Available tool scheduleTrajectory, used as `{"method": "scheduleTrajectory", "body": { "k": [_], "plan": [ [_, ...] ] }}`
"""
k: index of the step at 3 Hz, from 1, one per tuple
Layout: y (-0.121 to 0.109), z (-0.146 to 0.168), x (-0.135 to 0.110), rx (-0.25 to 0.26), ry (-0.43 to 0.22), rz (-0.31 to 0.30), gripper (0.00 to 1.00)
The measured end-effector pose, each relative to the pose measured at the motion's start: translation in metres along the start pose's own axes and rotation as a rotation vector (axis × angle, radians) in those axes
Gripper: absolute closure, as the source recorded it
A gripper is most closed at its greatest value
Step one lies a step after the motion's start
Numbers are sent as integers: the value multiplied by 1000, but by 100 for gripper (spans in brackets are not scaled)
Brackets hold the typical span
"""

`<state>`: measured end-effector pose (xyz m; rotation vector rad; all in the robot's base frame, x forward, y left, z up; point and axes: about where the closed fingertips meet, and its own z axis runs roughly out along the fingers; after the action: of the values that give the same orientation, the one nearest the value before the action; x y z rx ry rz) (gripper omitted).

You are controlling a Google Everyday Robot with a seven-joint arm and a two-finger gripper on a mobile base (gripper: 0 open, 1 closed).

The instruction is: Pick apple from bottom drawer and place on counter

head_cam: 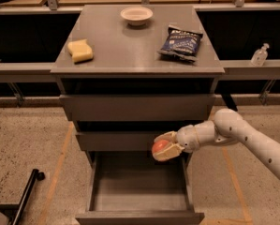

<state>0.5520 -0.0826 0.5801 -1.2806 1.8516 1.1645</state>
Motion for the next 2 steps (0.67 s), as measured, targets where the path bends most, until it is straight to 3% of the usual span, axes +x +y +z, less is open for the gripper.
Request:
{"method": "scheduleTrajectory", "body": {
  "k": [2],
  "plan": [
    [5, -6, -4, 27, -2, -8, 100]
  ]
}}
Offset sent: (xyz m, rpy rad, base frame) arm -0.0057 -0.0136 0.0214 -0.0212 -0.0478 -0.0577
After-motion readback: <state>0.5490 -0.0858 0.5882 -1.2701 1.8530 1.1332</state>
